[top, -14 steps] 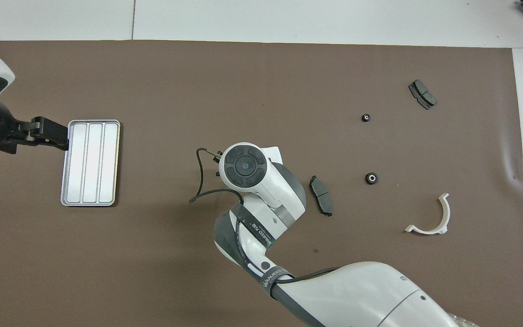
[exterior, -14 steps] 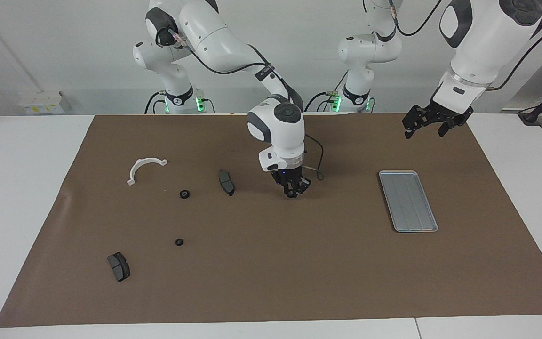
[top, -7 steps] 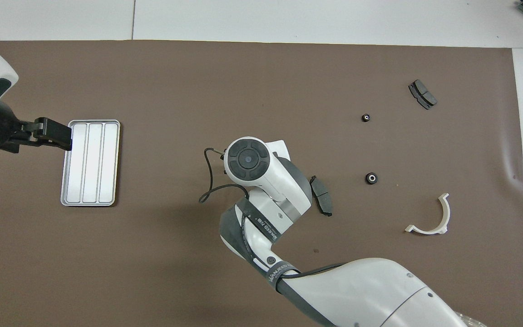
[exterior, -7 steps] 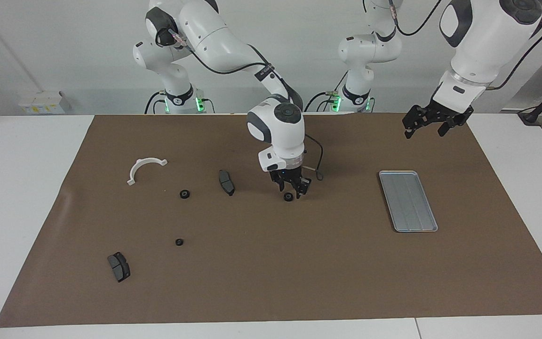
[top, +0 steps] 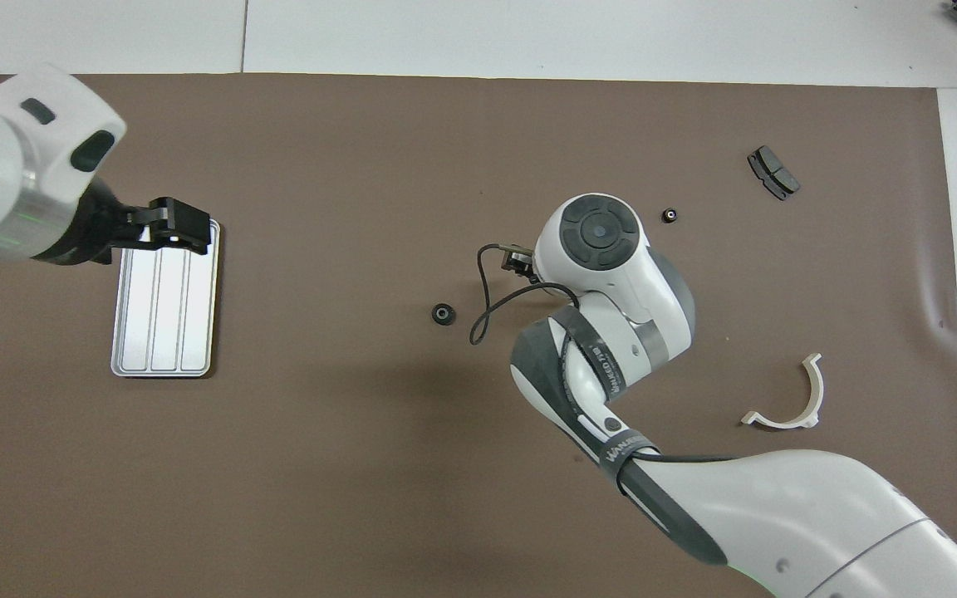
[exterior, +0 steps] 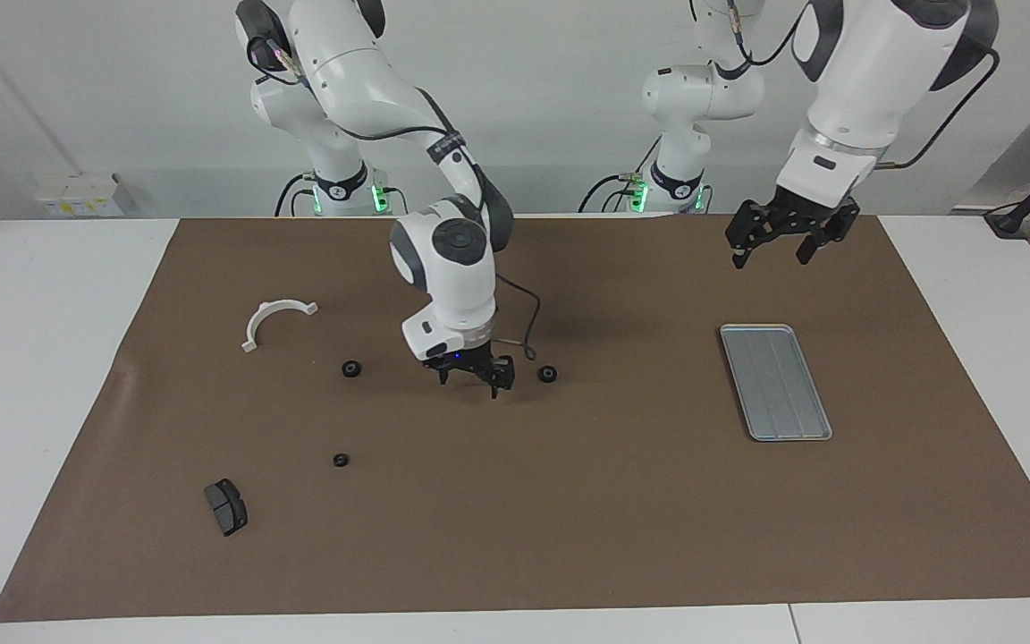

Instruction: Pick bearing gear from pile to tray

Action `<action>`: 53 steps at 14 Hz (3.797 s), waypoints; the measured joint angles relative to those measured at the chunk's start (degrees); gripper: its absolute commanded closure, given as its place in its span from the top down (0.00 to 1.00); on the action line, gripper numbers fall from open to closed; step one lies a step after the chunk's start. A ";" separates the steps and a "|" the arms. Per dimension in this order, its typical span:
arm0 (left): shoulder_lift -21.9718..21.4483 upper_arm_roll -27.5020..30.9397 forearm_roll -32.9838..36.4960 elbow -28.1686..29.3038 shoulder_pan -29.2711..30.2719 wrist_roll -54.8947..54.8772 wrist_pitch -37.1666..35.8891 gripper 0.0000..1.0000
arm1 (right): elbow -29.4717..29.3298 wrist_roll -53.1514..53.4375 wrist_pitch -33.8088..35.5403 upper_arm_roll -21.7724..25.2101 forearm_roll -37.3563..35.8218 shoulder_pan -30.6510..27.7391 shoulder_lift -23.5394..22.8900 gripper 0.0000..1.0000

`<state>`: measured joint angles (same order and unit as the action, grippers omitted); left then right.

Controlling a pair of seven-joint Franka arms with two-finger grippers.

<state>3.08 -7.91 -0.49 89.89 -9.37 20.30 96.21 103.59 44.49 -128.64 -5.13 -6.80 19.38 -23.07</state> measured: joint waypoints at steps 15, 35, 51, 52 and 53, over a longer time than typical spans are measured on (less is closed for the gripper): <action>22.65 0.19 6.84 6.52 -18.42 22.25 30.04 1.00 | 20.77 -30.65 -6.78 -0.09 4.47 -14.04 11.08 0.91; 22.68 -0.07 7.20 15.02 -20.54 20.22 37.94 0.24 | 23.68 -31.55 -10.26 -0.41 4.81 -15.48 12.60 0.00; 21.23 0.90 4.97 6.91 -5.73 6.78 27.88 0.09 | 8.65 -5.40 -8.33 -0.89 7.84 -2.12 6.82 0.00; 20.87 0.95 4.61 6.91 -2.67 2.91 27.32 0.11 | 6.74 -1.05 -8.33 -0.91 7.76 0.21 5.17 0.00; 20.70 0.97 4.44 6.91 0.07 -0.52 26.77 0.11 | 4.63 2.93 -8.30 -0.92 7.39 2.60 3.31 0.00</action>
<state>23.78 -6.94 3.95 96.80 -9.30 19.78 122.98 108.23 47.42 -136.93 -6.05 0.58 21.98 -19.77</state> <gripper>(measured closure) 0.652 0.652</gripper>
